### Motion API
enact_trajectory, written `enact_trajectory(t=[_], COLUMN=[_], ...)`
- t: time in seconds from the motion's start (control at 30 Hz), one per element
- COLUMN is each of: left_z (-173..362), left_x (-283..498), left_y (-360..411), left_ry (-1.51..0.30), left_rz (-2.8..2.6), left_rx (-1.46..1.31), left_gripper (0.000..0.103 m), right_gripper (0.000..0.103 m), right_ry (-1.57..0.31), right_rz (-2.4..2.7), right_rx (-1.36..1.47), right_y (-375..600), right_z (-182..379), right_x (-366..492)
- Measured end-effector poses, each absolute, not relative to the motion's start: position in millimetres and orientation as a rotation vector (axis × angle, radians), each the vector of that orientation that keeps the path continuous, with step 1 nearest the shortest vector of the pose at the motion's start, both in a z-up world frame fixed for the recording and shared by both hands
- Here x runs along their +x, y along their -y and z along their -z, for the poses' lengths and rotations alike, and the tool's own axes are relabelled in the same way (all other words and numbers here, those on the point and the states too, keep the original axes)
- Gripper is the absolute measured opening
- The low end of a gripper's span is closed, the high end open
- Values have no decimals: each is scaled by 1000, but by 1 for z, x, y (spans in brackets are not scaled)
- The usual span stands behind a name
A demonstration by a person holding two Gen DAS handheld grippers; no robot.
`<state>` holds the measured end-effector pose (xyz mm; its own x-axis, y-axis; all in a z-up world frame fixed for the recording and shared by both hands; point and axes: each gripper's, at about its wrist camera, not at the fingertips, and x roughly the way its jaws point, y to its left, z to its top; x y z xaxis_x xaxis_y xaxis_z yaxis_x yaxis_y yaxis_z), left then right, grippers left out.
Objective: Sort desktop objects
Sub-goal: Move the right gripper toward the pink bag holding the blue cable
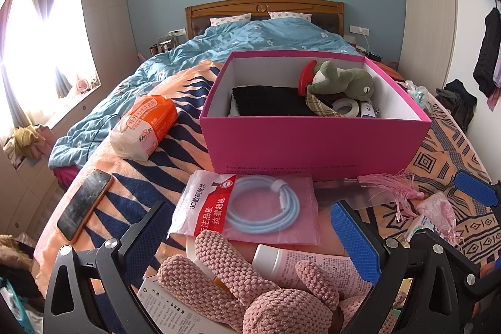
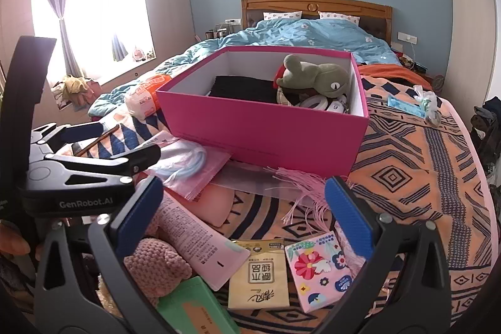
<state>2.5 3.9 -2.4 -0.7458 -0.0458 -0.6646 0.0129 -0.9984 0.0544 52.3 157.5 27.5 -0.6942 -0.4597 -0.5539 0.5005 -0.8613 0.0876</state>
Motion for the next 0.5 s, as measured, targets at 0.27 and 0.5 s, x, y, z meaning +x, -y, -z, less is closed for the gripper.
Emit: enact_trajectory(t=[0.27, 0.5], left_z=[2, 4], left_x=[1, 0], left_y=[-2, 2], left_ry=[69, 78], left_rz=[2900, 2902], left_rx=[1110, 1112], left_gripper=[103, 103], right_gripper=[103, 103], right_ry=[-103, -106], right_rz=[2479, 2463], right_rx=[787, 789], right_y=[-155, -153], right_z=[-28, -27], right_x=[50, 49])
